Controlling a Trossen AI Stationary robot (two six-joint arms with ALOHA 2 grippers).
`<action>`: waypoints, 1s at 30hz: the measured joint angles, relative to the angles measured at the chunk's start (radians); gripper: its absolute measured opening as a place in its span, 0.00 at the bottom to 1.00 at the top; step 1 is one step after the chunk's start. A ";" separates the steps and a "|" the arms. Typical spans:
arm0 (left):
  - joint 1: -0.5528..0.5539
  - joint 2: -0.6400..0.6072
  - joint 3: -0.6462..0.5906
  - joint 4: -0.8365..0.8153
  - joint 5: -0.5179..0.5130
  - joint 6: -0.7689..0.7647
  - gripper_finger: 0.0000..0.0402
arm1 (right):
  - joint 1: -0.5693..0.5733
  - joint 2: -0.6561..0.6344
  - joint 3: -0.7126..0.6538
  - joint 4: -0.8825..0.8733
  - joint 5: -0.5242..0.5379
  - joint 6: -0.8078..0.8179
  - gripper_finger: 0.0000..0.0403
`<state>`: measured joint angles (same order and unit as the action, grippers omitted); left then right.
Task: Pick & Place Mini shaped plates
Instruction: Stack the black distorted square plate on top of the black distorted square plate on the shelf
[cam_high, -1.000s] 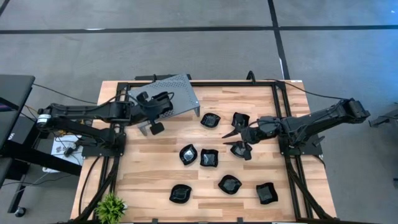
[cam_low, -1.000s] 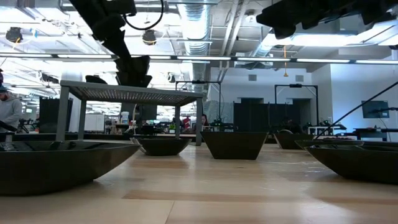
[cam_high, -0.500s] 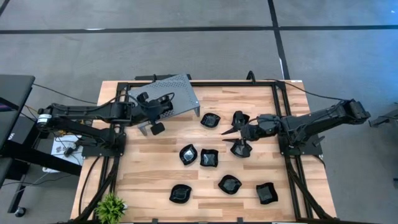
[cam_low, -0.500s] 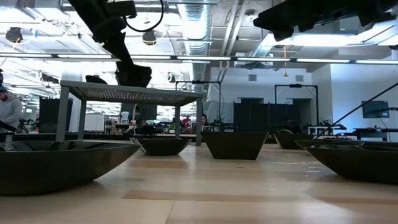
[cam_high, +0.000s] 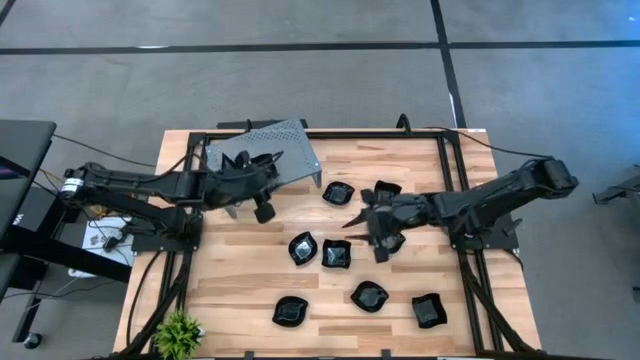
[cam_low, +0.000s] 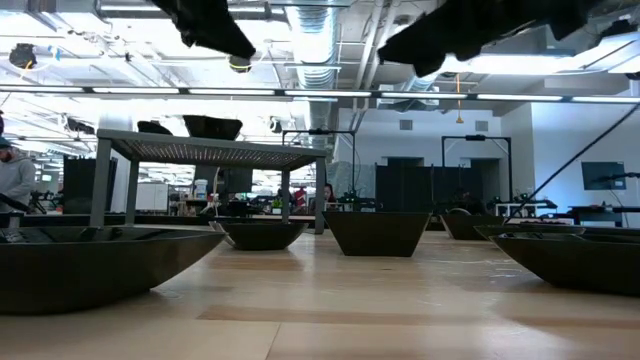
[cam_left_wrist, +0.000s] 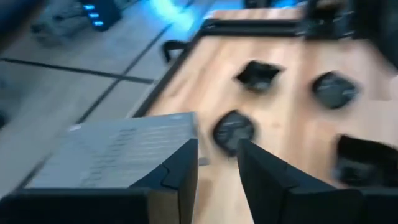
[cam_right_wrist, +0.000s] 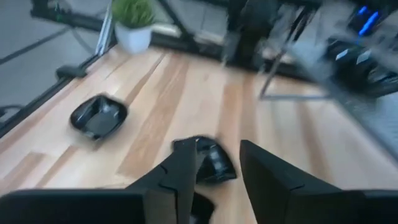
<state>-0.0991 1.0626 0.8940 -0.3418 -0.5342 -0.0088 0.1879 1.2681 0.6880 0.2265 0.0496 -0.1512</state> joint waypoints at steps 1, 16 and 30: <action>-0.018 0.000 0.000 0.003 0.015 -0.017 0.28 | 0.010 0.033 0.025 -0.020 0.000 0.012 0.31; -0.225 0.000 -0.128 0.070 0.088 -0.155 0.26 | 0.207 0.459 0.271 -0.235 0.153 0.240 0.49; -0.228 0.000 -0.207 0.195 0.087 -0.196 0.26 | 0.198 0.568 0.334 -0.375 0.217 0.329 0.36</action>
<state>-0.3267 1.0630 0.6872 -0.1468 -0.4469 -0.2048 0.3863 1.8363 1.0224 -0.1483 0.2665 0.1778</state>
